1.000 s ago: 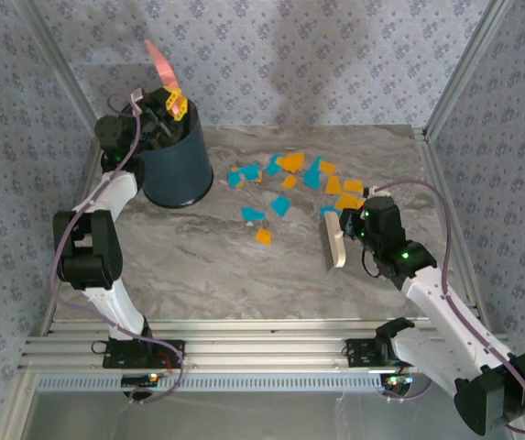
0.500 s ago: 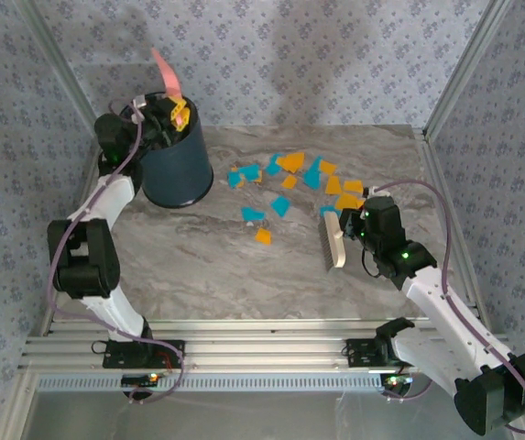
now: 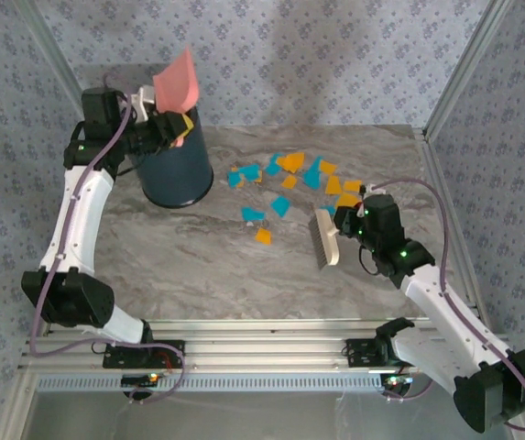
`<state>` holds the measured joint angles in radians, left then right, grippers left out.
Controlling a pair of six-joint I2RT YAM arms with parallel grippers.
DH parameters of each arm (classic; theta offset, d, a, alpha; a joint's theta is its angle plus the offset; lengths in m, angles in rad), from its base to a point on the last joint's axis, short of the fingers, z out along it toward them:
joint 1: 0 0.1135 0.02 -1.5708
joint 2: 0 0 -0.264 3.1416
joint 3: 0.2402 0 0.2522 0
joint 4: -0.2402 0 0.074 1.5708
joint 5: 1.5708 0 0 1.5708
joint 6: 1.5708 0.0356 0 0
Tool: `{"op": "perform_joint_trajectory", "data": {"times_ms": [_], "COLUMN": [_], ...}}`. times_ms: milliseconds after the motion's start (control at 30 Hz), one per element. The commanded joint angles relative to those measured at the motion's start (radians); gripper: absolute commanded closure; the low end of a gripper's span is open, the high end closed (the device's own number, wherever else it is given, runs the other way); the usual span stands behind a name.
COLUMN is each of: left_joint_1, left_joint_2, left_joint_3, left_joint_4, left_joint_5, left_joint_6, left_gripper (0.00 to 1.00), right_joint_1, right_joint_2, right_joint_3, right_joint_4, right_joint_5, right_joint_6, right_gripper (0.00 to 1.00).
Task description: Sweep away the paper scraps from the table
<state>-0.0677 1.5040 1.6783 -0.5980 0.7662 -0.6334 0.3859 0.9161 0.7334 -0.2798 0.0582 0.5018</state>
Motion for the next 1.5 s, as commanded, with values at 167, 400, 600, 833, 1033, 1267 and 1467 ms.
{"op": "perform_joint_trajectory", "data": {"times_ms": [167,400,600,833,1033,1267,1467], "left_joint_1": [-0.049,-0.131,-0.148,-0.156,-0.158,-0.162,-0.171], "left_joint_2": [-0.134,-0.264,-0.347,-0.437,-0.469,-0.47,-0.467], "left_joint_3": [-0.075,-0.211,-0.324,-0.433,-0.5,-0.552,-0.573], "left_joint_4": [-0.316,-0.357,-0.408,-0.433,-0.447,-0.444,-0.442], "left_joint_5": [-0.156,-0.305,-0.344,-0.383,-0.399,-0.398,-0.392], "left_joint_6": [0.412,0.572,0.677,0.756,0.803,0.834,0.857], "left_gripper": [1.0,1.0,1.0,1.0,1.0,1.0,1.0], "right_joint_1": [0.007,0.022,0.049,0.079,0.091,0.094,0.078], "right_joint_2": [0.087,0.197,0.331,0.518,0.674,0.798,0.793], "right_joint_3": [0.062,0.109,0.175,0.273,0.342,0.377,0.333], "right_joint_4": [0.16,0.257,0.342,0.452,0.544,0.584,0.539], "right_joint_5": [-0.142,-0.255,-0.321,-0.375,-0.383,-0.314,-0.225], "right_joint_6": [0.027,0.024,0.036,0.073,0.119,0.163,0.147], "right_gripper": [1.0,1.0,1.0,1.0,1.0,1.0,1.0]}}
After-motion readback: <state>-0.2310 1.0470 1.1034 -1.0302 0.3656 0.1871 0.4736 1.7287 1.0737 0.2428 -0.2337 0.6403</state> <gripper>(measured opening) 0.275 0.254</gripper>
